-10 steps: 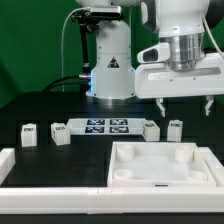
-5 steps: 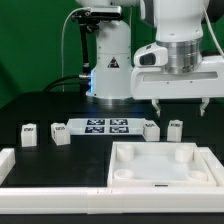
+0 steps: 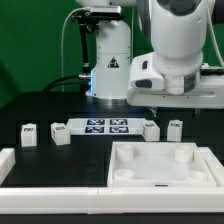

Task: Assemble one leg

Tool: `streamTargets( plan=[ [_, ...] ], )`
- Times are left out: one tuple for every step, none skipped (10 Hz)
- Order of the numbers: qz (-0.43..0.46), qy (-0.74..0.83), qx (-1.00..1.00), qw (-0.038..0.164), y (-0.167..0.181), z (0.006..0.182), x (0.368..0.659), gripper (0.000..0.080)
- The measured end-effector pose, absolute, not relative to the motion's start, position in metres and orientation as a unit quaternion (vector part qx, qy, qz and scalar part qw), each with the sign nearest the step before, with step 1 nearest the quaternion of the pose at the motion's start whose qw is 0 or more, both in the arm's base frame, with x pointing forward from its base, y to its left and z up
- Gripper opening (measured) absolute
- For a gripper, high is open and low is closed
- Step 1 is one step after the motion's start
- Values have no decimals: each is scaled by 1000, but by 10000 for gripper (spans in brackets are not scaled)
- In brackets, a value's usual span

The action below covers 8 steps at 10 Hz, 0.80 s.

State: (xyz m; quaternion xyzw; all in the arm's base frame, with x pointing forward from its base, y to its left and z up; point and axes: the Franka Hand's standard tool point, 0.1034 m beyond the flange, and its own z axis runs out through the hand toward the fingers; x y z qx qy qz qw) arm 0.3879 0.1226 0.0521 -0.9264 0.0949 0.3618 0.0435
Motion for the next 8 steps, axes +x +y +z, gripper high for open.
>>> streamTargets(
  plan=[
    [403,94,-909,43,122,47,382,649],
    [414,95,-904,42,122,40,380,649],
    [409,98,-906,38,124,36,375,649],
    [411,99,-906,34,127,34,370,649],
    [413,102,-904,29,129,31,366,649],
    [411,100,-906,28,132,29,365,649],
    [409,98,-907,27,135,28,364,649],
    [408,95,-908,25,141,26,363,649]
  ],
)
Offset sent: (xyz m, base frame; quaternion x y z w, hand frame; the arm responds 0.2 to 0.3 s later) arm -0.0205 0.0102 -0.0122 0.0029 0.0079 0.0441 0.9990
